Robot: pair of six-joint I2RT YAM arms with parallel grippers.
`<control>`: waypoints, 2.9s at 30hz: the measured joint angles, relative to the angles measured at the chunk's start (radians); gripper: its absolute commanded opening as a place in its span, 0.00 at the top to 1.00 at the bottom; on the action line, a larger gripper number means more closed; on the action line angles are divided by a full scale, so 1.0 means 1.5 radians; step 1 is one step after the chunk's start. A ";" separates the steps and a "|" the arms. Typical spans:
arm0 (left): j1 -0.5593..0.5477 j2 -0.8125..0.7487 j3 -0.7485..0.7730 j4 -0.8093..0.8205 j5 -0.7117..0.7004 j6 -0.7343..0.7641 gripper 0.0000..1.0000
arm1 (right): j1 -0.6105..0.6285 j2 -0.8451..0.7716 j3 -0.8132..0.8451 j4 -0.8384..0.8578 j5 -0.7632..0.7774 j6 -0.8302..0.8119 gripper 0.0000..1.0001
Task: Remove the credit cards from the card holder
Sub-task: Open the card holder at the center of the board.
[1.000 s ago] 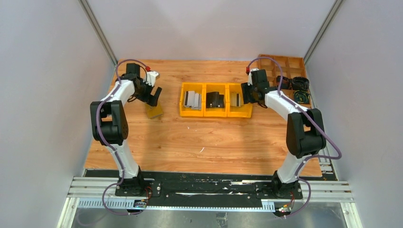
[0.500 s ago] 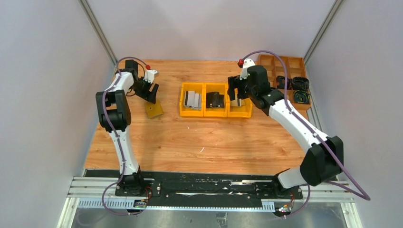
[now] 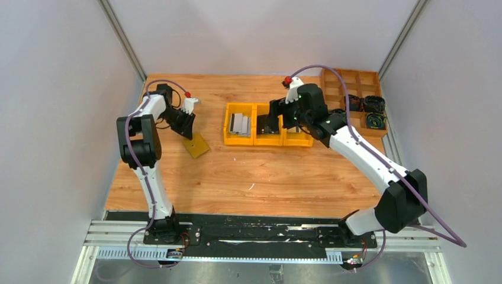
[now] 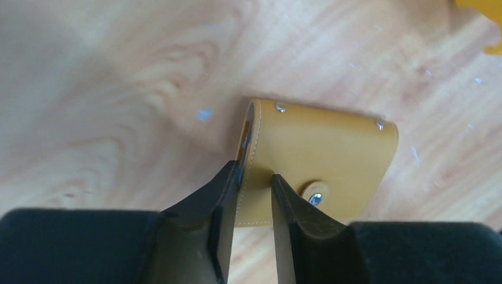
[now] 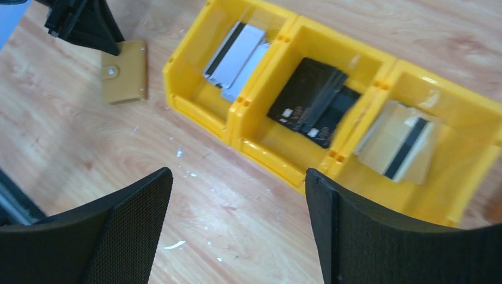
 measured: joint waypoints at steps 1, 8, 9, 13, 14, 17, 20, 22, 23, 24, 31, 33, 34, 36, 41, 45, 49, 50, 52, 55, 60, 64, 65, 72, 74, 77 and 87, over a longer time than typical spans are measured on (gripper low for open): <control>0.000 -0.014 -0.021 0.000 0.006 0.003 0.77 | 0.007 0.008 0.003 0.001 -0.011 0.006 0.14; 0.000 -0.114 -0.135 -0.023 0.064 0.002 1.00 | 0.094 0.067 0.005 0.014 -0.039 0.026 0.14; 0.000 -0.126 -0.144 -0.024 0.076 -0.001 1.00 | 0.108 0.075 0.005 0.018 -0.042 0.027 0.14; -0.001 -0.168 -0.171 -0.036 0.124 -0.014 1.00 | 0.155 0.111 0.005 0.050 -0.066 0.038 0.13; -0.001 -0.177 -0.175 -0.039 0.133 -0.017 1.00 | 0.165 0.122 0.005 0.060 -0.076 0.040 0.13; -0.006 -0.220 -0.184 -0.058 0.160 -0.021 1.00 | 0.185 0.154 0.004 0.104 -0.111 0.045 0.13; -0.024 -0.280 -0.189 -0.077 0.178 -0.014 1.00 | 0.193 0.176 -0.001 0.157 -0.154 0.052 0.12; -0.042 -0.325 -0.194 -0.091 0.187 -0.001 1.00 | 0.194 0.189 -0.001 0.193 -0.182 0.056 0.12; -0.051 -0.346 -0.196 -0.096 0.192 0.003 1.00 | 0.194 0.194 -0.001 0.207 -0.192 0.057 0.12; -0.060 -0.368 -0.197 -0.104 0.197 0.008 1.00 | 0.194 0.199 -0.003 0.227 -0.205 0.057 0.12; -0.155 -0.454 -0.184 -0.154 0.211 0.021 1.00 | 0.193 0.205 -0.026 0.295 -0.259 0.022 0.11; -0.183 -0.461 -0.170 -0.172 0.209 0.020 1.00 | 0.191 0.202 -0.041 0.312 -0.279 0.015 0.11; -0.196 -0.465 -0.161 -0.180 0.209 0.020 1.00 | 0.188 0.200 -0.051 0.321 -0.294 0.012 0.11; -0.220 -0.475 -0.143 -0.194 0.208 0.015 1.00 | 0.186 0.193 -0.070 0.337 -0.321 0.009 0.10; -0.251 -0.504 -0.093 -0.218 0.210 -0.010 1.00 | 0.184 0.149 -0.134 0.401 -0.400 0.020 0.29; -0.254 -0.522 -0.066 -0.223 0.218 -0.034 1.00 | 0.184 0.094 -0.194 0.481 -0.448 0.067 0.61; -0.254 -0.533 -0.053 -0.227 0.234 -0.062 0.95 | 0.184 0.051 -0.220 0.531 -0.464 0.116 0.89; -0.254 -0.535 -0.052 -0.228 0.238 -0.068 0.72 | 0.183 0.047 -0.220 0.534 -0.464 0.123 0.97; -0.254 -0.542 -0.050 -0.225 0.245 -0.073 0.22 | 0.180 0.043 -0.220 0.533 -0.465 0.142 1.00; -0.256 -0.547 -0.051 -0.228 0.238 -0.083 0.00 | 0.177 0.043 -0.208 0.514 -0.477 0.149 1.00; -0.257 -0.557 -0.076 -0.227 0.229 -0.083 0.02 | 0.165 0.044 -0.149 0.452 -0.552 0.142 1.00; -0.257 -0.578 -0.103 -0.231 0.255 -0.084 0.19 | 0.157 0.045 -0.105 0.397 -0.626 0.120 1.00; -0.257 -0.583 -0.104 -0.233 0.266 -0.084 0.26 | 0.156 0.048 -0.094 0.384 -0.643 0.113 1.00; -0.259 -0.599 -0.100 -0.238 0.337 -0.105 0.63 | 0.153 0.079 -0.045 0.296 -0.711 0.069 0.99; -0.259 -0.599 -0.100 -0.238 0.347 -0.111 0.74 | 0.153 0.084 -0.038 0.274 -0.717 0.056 0.98; -0.259 -0.599 -0.100 -0.241 0.361 -0.117 0.90 | 0.151 0.089 -0.025 0.243 -0.721 0.036 0.83; -0.259 -0.549 -0.098 -0.216 0.306 -0.171 1.00 | 0.150 0.064 -0.009 0.200 -0.465 0.048 0.26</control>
